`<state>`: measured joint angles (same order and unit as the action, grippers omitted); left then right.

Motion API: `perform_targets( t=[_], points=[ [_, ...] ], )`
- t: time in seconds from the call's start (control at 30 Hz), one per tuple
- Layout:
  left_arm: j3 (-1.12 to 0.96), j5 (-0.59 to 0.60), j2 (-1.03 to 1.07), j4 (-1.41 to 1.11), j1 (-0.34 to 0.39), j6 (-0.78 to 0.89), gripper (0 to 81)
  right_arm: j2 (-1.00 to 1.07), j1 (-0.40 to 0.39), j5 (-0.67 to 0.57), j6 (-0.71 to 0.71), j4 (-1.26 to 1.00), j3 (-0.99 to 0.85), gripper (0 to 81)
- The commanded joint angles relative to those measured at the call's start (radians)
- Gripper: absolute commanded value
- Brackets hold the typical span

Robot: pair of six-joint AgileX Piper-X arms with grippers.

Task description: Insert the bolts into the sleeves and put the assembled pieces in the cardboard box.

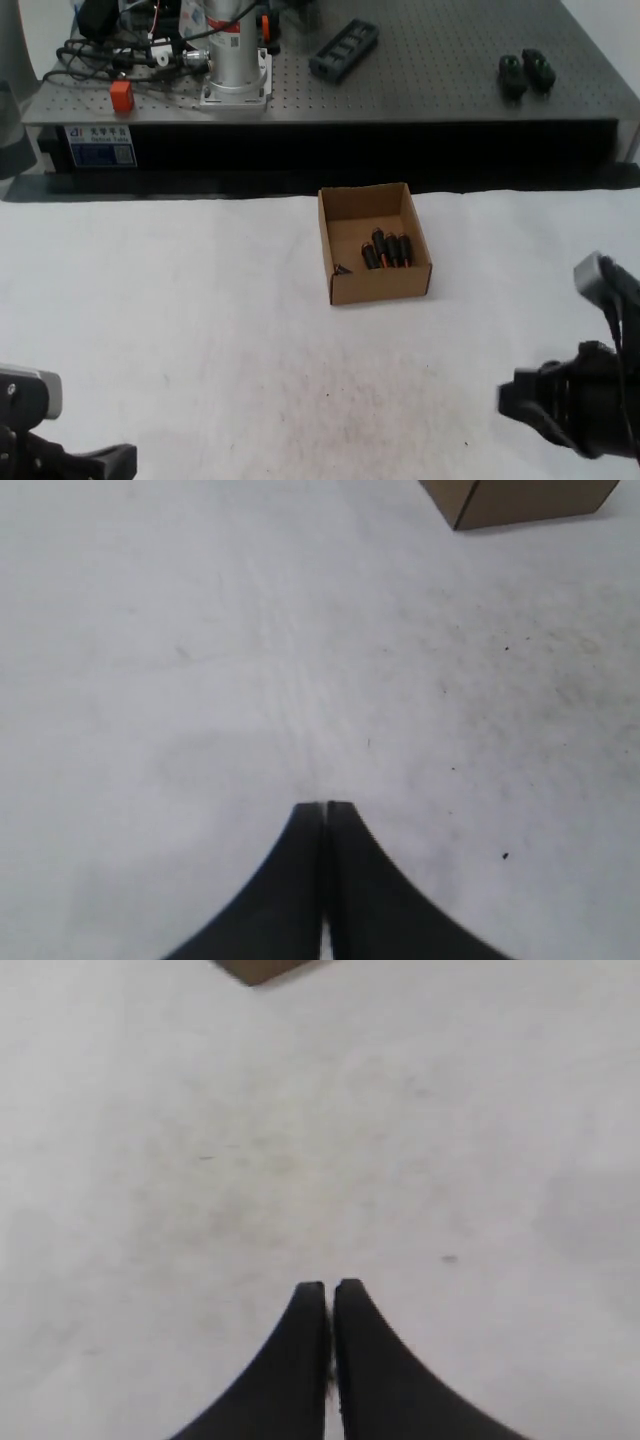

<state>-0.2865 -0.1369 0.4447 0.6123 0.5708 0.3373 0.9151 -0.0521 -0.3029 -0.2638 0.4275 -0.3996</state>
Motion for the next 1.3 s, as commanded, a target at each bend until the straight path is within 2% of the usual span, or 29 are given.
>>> perform_targets(
  t=[0.0, 0.2, 0.43, 0.7, 0.93, 1.27],
  points=[
    [-0.001, -0.026, -0.008, 0.033, -0.002, 0.046, 0.6, -0.008, 0.003, 0.116, 0.117, 0.022, 0.012, 3.4],
    [-0.001, -0.061, -0.008, 0.040, -0.002, 0.112, 0.6, -0.011, 0.003, 0.244, 0.009, -0.088, 0.116, 3.4],
    [0.010, -0.061, -0.008, 0.045, -0.002, 0.141, 0.6, -0.014, 0.003, 0.294, -0.059, -0.302, 0.248, 3.4],
    [0.110, -0.049, -0.157, 0.068, -0.002, 0.219, 0.6, -0.220, 0.003, 0.330, -0.046, -0.308, 0.390, 3.4],
    [0.138, -0.035, -0.276, 0.068, -0.002, 0.238, 0.6, -0.418, 0.003, 0.343, -0.005, -0.270, 0.400, 3.4],
    [0.138, -0.037, -0.279, 0.068, -0.002, 0.223, 0.6, -0.451, 0.003, 0.345, -0.020, -0.261, 0.400, 3.4]
  ],
)
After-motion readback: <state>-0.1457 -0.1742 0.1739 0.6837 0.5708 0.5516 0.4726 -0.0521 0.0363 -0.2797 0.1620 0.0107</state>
